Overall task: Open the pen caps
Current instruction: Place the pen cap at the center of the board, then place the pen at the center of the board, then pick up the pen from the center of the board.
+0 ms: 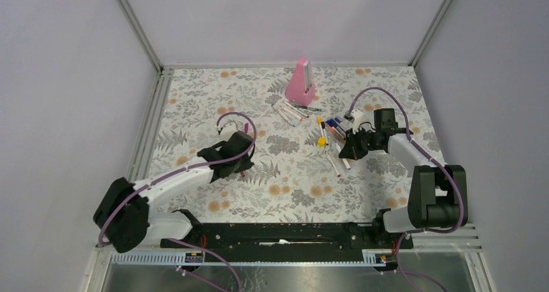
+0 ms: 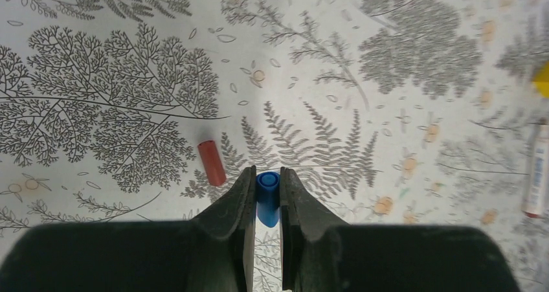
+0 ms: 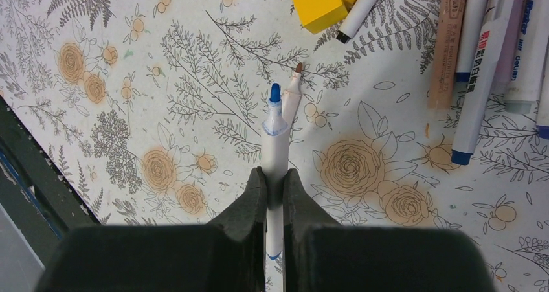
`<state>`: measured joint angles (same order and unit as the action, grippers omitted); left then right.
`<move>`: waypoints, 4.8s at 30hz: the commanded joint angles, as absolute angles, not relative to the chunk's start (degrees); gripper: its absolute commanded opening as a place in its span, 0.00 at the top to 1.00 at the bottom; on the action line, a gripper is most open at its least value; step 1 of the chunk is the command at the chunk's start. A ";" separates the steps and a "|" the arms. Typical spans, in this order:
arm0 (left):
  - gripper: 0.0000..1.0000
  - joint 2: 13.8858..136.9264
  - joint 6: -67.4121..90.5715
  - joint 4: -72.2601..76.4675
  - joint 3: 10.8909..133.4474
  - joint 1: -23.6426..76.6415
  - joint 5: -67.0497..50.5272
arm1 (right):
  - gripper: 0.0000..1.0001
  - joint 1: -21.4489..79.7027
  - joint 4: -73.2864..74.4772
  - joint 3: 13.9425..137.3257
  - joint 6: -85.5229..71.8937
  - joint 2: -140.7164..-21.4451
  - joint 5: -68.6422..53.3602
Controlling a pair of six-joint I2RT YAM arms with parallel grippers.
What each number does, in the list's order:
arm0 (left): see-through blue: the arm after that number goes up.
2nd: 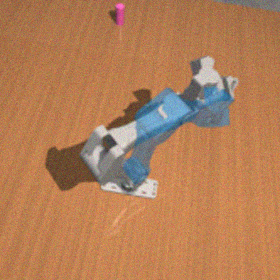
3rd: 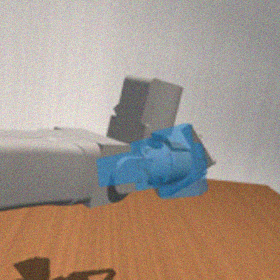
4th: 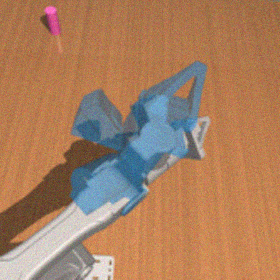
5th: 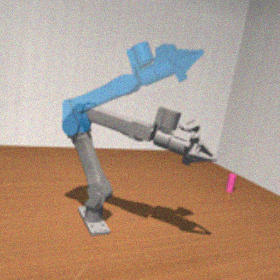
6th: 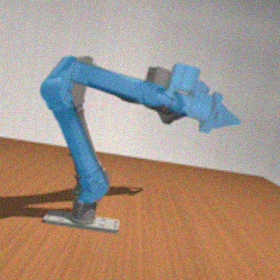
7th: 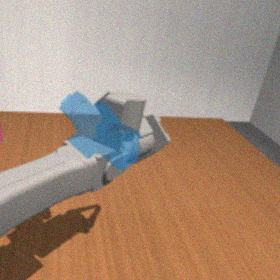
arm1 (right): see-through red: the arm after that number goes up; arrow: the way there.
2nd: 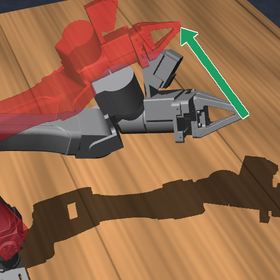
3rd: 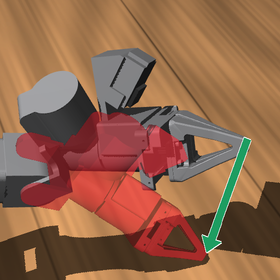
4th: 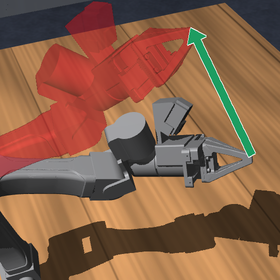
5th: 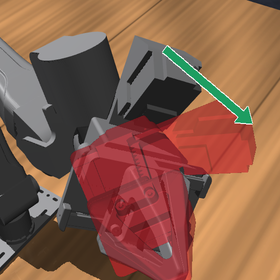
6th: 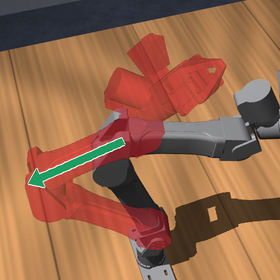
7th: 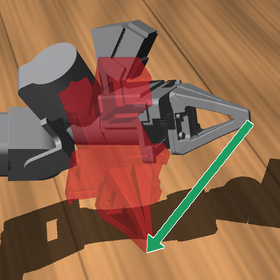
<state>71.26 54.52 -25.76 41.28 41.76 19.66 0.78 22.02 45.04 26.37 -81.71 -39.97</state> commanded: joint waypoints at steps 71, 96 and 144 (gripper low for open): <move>0.01 34.58 39.89 -1.68 23.74 41.04 9.59 | 0.42 -2.96 30.63 58.35 29.96 -89.28 -39.58; 0.01 36.86 36.83 7.96 18.15 40.90 5.89 | 0.50 -3.78 37.91 86.36 33.60 -117.37 -27.94; 0.01 36.85 39.11 7.61 18.83 40.86 3.10 | 0.79 4.66 33.55 83.55 42.96 -122.45 -6.87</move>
